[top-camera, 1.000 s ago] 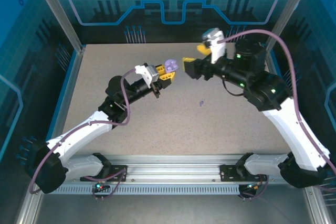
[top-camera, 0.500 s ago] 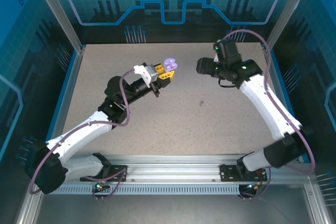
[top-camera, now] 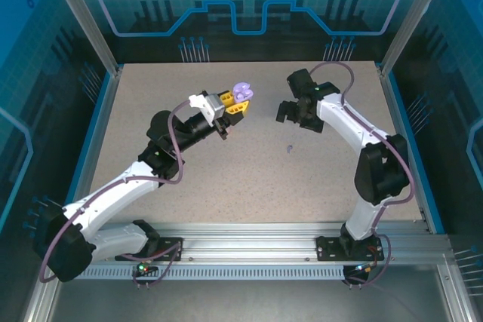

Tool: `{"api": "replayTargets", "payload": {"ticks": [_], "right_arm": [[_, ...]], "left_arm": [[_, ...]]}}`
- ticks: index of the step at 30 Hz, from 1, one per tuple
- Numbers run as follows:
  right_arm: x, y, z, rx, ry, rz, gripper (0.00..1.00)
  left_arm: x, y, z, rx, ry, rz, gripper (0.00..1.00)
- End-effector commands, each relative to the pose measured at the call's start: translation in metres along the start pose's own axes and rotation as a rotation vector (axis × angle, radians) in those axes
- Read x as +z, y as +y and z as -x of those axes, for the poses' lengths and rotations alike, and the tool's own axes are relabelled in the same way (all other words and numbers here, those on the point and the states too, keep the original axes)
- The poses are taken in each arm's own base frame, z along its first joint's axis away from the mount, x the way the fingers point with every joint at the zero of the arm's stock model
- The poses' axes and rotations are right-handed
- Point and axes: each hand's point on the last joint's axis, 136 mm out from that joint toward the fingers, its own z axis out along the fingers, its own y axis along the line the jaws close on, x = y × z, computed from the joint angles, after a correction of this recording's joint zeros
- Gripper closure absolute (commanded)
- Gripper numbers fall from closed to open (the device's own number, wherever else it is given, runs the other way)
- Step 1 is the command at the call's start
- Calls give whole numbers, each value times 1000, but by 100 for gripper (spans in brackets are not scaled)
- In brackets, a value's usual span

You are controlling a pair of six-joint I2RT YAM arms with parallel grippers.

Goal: Insert the wireless bluetooth earbuds into the charging case

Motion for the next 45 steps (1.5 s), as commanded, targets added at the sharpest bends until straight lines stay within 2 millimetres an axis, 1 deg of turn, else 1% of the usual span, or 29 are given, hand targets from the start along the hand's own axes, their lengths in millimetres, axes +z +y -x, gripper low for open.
{"api": "replayTargets", "payload": {"ticks": [1,4,8,11,16,21,24,28,30,35,38,45], "right_arm": [[3,-9,15,4,-34,-96,0],[21,-15,10,-32,21,-161,0],[45,-10,-3,-77,68,-132,0],[52,-6,-7,-71,67,-101,0],[55,-2,-12,-63,84,-72,0],[58,5,-20,-57,121,-42,5],[64,7,-29,-57,178,-38,12],[75,4,-40,-36,222,-50,21],[80,3,-44,-21,235,-58,28],[89,2,-48,19,254,-74,42],[94,1,-49,34,264,-89,46],[98,-2,-55,45,276,-112,51]], "left_arm": [[-5,-1,19,33,-63,11,100],[-5,-1,20,32,-65,11,100],[-5,-1,22,33,-69,9,100],[-6,-1,24,37,-72,10,100],[-6,-1,24,38,-72,9,100],[-6,-1,25,36,-74,10,100],[-6,-1,25,32,-77,9,100],[-7,-2,25,30,-80,7,100],[-7,-2,24,30,-79,8,100],[-7,-2,25,29,-79,7,100],[-6,-2,24,28,-76,7,100],[-6,-1,23,28,-76,7,100]]}}
